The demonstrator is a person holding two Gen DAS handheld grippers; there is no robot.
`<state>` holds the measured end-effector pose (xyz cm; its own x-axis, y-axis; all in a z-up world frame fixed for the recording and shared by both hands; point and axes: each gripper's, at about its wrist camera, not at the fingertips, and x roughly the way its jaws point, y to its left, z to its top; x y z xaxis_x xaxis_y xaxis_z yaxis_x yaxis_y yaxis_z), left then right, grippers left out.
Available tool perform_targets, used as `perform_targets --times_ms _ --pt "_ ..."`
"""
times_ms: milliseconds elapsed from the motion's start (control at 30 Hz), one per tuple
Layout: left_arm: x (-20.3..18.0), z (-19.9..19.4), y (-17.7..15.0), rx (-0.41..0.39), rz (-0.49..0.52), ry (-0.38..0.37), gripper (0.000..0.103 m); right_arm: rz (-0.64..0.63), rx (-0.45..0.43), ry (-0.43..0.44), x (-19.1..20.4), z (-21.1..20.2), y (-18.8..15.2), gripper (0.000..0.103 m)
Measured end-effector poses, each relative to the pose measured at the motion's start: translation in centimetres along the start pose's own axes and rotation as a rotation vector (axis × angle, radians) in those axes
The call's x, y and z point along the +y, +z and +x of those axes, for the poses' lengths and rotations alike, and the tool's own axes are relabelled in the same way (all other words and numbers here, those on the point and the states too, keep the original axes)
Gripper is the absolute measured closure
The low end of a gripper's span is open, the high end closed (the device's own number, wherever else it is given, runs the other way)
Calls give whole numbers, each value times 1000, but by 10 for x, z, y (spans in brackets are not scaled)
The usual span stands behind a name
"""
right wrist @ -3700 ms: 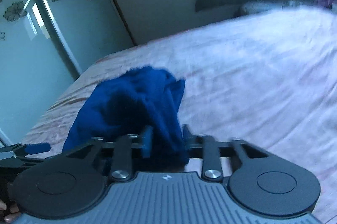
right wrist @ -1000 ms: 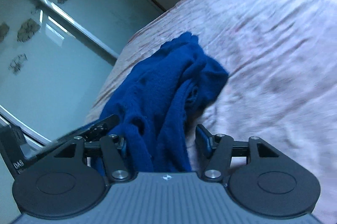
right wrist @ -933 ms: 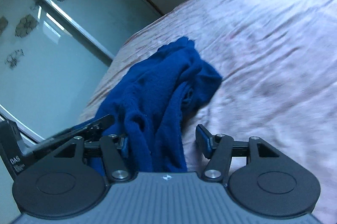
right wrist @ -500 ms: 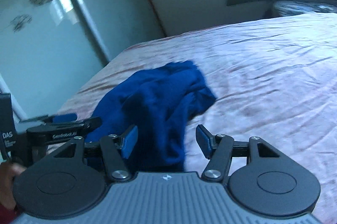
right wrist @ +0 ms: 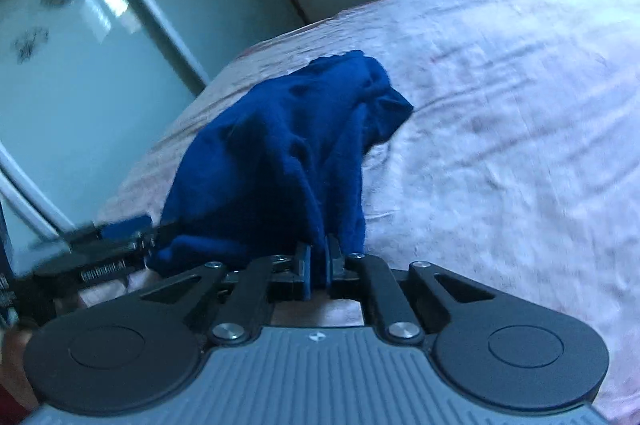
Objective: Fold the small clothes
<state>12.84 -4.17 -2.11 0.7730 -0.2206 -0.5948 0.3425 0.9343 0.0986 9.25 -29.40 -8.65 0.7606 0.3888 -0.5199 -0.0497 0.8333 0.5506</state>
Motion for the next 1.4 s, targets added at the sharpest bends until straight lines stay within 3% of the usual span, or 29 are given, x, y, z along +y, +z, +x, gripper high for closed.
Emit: perform_targets --times_ms 67,167,267,467,567,600,633,667,733,833,967,1033,1067,1133,1167,1300,1400 --pt "-1 -4 -1 -4 3 3 38 -17 -35 -48 8 -9 1 93" --pt "-3 -4 -2 -6 5 12 34 -148 -129 -178 37 -21 0 87" --pt "-2 -2 -1 9 -17 2 35 -244 -145 -190 55 -18 -1 85" --pt "4 -1 -1 43 -64 -74 72 -165 -46 -135 32 6 -4 86" --pt "2 -2 -1 44 -40 -74 72 -113 -49 -58 23 -1 5 84" --pt "1 -1 -1 44 -34 -72 72 -65 -55 -21 16 -4 12 72" --pt "0 -2 -1 45 -30 -68 72 2 -65 6 7 -6 22 46" --pt "0 -3 0 47 -28 -61 70 62 -81 26 -1 -7 31 35" --pt "-2 -8 3 38 -18 -40 69 118 -143 71 -14 -5 50 34" --pt "-9 -22 11 -17 16 -1 61 188 -131 45 -31 17 78 34" --pt "-25 -32 27 -91 76 4 39 373 -80 132 -60 54 95 35" --pt "-36 -28 33 -100 102 -17 38 413 -77 161 -66 68 100 36" --pt "-43 -25 35 -97 117 -33 38 428 -73 157 -67 74 102 39" --pt "-58 -15 37 -91 150 -72 37 430 -72 139 -68 83 106 78" --pt "-65 -9 37 -89 162 -85 37 421 -65 140 -68 86 107 87" --pt "-82 17 31 -31 174 -126 37 293 -56 116 -55 89 110 95" --pt "-85 24 25 -23 172 -146 37 141 -126 51 -39 77 123 96"
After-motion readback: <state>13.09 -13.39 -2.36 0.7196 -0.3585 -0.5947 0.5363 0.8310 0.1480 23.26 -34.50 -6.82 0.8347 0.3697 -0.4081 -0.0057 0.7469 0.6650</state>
